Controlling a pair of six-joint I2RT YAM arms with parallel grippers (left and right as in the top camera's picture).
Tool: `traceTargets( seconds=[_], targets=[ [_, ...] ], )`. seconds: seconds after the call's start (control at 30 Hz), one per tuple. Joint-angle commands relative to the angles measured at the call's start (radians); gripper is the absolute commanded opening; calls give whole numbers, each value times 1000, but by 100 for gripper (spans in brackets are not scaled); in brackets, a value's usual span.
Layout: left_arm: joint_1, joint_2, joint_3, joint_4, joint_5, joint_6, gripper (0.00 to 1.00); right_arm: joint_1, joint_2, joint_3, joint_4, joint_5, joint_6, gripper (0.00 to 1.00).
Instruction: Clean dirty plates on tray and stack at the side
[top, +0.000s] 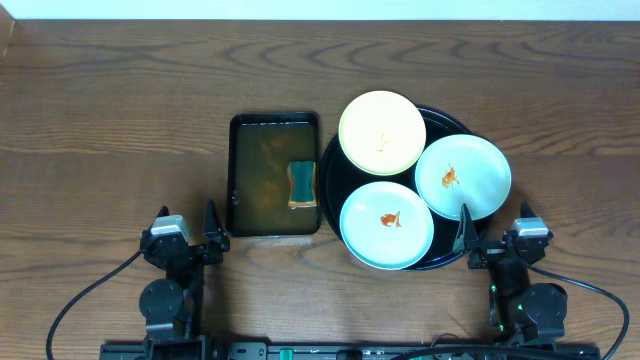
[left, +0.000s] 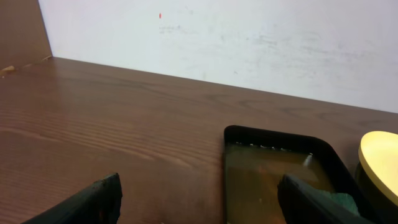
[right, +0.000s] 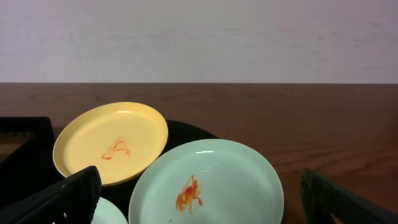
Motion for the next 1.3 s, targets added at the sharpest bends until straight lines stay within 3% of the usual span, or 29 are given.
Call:
traceTargets(
  seconds=[0.0, 1.27],
  targets=[
    [5, 1, -10, -45, -8, 17, 81, 15, -5, -1, -3, 6, -9, 99],
    [5, 1, -10, -45, -9, 17, 81, 15, -5, -1, 1, 21, -9, 99]
  ],
)
